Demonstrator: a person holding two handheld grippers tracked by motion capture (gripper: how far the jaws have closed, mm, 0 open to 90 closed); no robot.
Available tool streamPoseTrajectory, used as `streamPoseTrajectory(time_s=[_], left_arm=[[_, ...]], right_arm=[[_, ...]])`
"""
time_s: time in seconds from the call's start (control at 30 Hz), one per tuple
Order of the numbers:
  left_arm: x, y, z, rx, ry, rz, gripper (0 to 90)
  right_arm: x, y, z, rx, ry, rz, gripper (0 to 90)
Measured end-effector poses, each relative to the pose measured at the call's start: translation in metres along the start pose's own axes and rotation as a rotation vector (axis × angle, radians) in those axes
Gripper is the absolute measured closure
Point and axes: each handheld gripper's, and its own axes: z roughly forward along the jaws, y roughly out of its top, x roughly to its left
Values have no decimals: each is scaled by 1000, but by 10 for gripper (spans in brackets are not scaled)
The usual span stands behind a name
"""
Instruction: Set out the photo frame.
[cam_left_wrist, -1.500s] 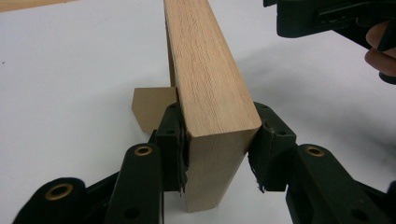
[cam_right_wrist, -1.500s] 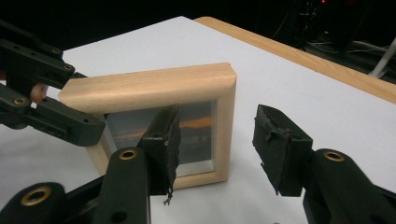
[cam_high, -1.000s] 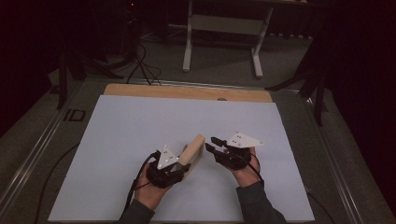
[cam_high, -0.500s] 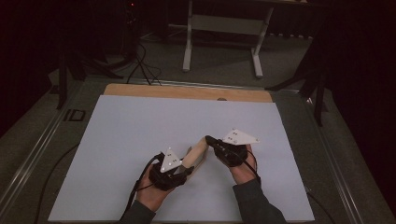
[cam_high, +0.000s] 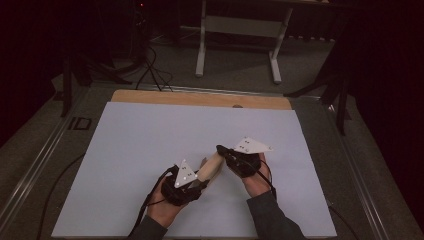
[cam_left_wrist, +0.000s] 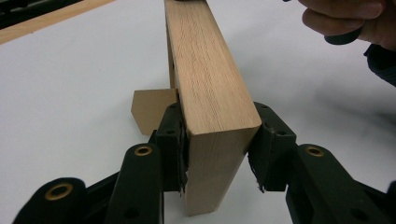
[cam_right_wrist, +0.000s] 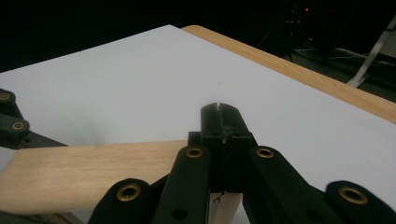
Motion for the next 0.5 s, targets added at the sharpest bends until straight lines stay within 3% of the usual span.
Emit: streamPoseTrajectory(time_s=[0.33,0.5], left_arm=[[-2,0,0,1,4,12,605],[-9,1,1,7,12,68,603]], right_arm=[[-3,-1,2,-12,3,22,894],[-1,-1,5,3,2,6,892]])
